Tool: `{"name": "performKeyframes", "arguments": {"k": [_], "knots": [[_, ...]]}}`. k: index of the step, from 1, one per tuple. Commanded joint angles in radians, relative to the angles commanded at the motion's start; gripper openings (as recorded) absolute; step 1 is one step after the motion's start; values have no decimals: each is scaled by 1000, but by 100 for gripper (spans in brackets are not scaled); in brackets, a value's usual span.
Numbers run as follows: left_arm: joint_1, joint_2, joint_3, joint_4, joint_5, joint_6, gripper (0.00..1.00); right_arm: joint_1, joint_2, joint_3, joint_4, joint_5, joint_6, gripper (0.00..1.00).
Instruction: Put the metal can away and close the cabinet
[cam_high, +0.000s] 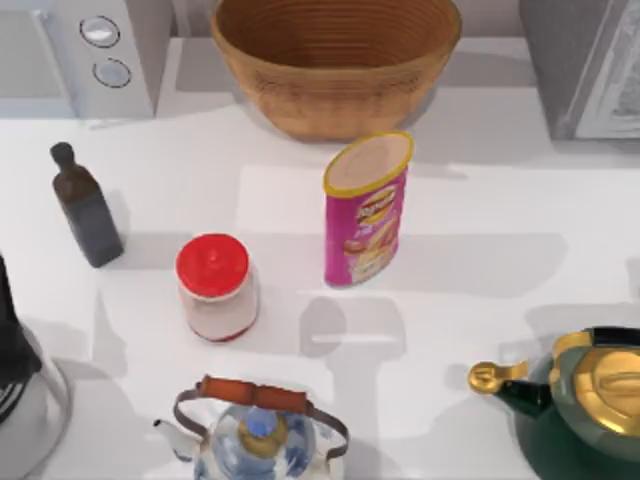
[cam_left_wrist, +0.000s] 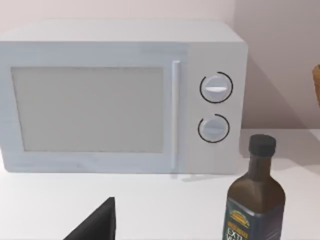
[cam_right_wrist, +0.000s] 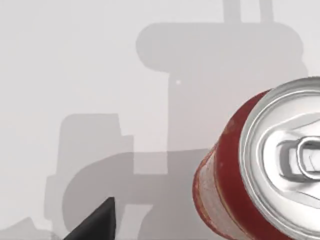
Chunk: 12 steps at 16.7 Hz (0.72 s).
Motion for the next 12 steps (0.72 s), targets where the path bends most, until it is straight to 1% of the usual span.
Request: {"name": "performKeyframes", "arguments": {"k": [6,12], "knots": [[0,0,0,0,0,0,100,22,208,30,213,15,20,100],[0,0,0,0,0,0,100,8,254,41,214,7,9,100]]}}
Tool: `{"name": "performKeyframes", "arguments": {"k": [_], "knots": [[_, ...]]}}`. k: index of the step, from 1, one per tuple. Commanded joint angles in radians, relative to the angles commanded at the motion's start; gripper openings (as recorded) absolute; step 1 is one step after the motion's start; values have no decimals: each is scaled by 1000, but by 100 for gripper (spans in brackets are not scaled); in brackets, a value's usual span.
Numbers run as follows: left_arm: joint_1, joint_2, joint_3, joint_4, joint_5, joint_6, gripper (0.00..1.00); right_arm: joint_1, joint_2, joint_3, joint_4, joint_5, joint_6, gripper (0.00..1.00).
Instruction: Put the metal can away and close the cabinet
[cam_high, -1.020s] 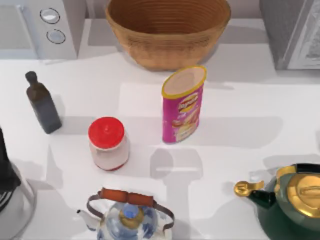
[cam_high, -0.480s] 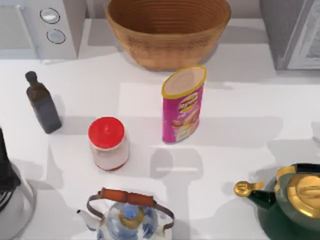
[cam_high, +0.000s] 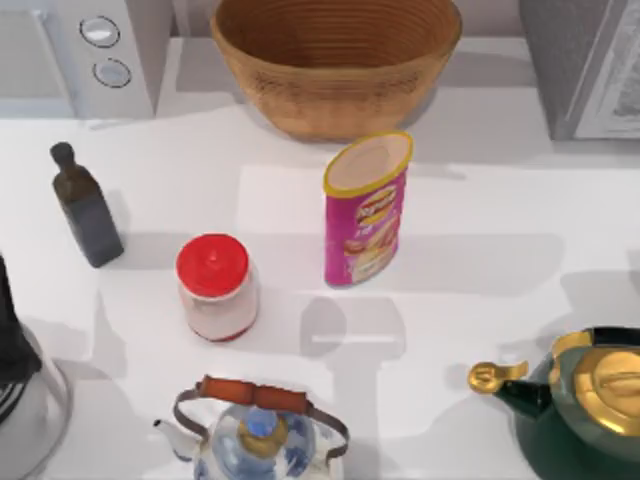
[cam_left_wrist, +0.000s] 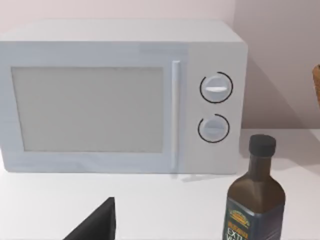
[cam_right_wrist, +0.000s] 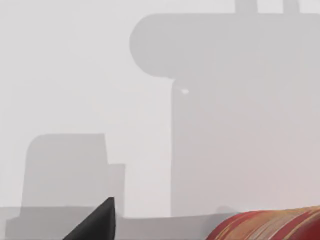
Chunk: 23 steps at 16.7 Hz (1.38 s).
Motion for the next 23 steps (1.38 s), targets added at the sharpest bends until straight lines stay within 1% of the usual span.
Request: {"name": "performKeyframes", "arguments": {"k": [1,14,15,23], "knots": [[0,0,0,0,0,0,100,0,0,0,0,0,0,100],[0,0,0,0,0,0,100,0,0,0,0,0,0,2],[0,0,0,0,0,0,100,0,0,0,0,0,0,0],[0,0,0,0,0,0,100,0,-1,0,0,0,1,0]]}}
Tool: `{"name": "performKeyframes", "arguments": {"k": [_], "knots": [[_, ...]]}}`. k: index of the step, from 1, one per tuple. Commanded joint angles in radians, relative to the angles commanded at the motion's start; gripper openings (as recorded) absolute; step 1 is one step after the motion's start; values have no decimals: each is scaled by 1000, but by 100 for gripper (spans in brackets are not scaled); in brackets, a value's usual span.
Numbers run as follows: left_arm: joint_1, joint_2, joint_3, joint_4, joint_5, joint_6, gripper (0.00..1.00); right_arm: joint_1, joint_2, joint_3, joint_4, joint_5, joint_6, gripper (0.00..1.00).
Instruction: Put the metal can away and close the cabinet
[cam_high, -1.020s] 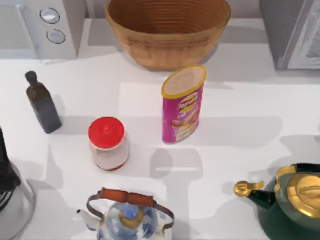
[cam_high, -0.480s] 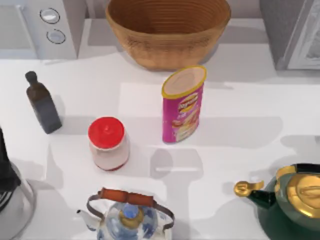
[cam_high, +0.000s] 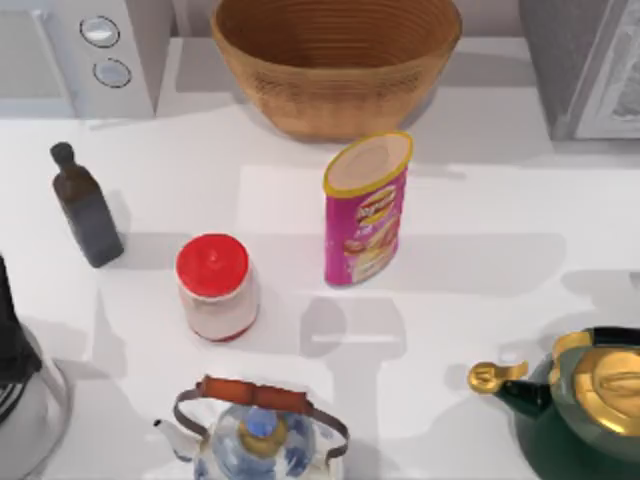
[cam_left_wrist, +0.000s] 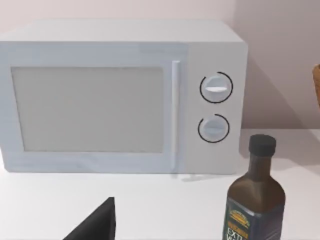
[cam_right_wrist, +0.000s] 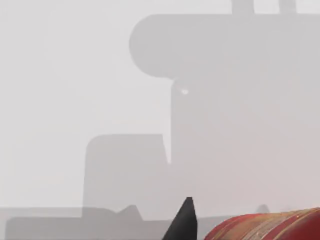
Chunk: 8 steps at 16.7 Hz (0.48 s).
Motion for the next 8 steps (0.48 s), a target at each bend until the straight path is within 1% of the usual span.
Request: {"name": "performKeyframes", "arguments": {"k": [2,4,6,8], "knots": [[0,0,0,0,0,0,100,0,-6,14,-15,1,-2,0],[0,0,0,0,0,0,100,-3,-22,62,-72,3,-6,0],[0,0,0,0,0,0,100,-7,-54,121,-171,4,-8,0],[0,0,0,0,0,0,100,-9,-97,188,-310,4,-7,0]]}}
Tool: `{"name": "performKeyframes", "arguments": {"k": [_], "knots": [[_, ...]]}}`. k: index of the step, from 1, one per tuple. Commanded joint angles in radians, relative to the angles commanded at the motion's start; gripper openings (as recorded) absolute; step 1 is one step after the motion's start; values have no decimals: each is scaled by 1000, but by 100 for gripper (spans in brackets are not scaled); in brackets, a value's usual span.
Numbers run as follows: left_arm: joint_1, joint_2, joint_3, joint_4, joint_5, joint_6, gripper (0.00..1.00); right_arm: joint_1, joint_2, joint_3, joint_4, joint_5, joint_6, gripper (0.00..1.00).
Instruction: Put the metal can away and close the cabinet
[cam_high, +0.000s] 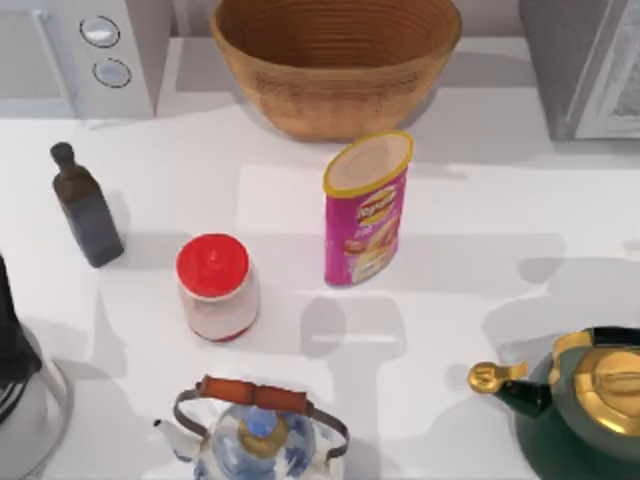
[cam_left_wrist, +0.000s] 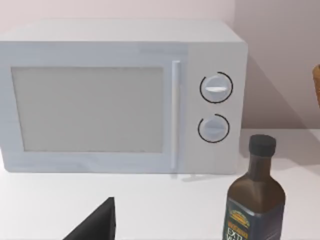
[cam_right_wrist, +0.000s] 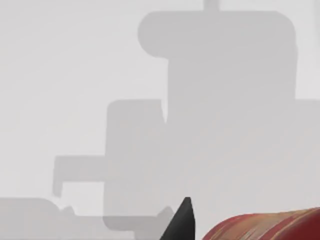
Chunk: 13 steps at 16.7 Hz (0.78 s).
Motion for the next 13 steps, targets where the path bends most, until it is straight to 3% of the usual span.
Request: {"name": "performKeyframes", "arguments": {"k": [6,13], "knots": [[0,0,0,0,0,0,100,4,-150,182,-336,-8,-1,0],[0,0,0,0,0,0,100,4,-177,210,-364,-10,2,0]]}}
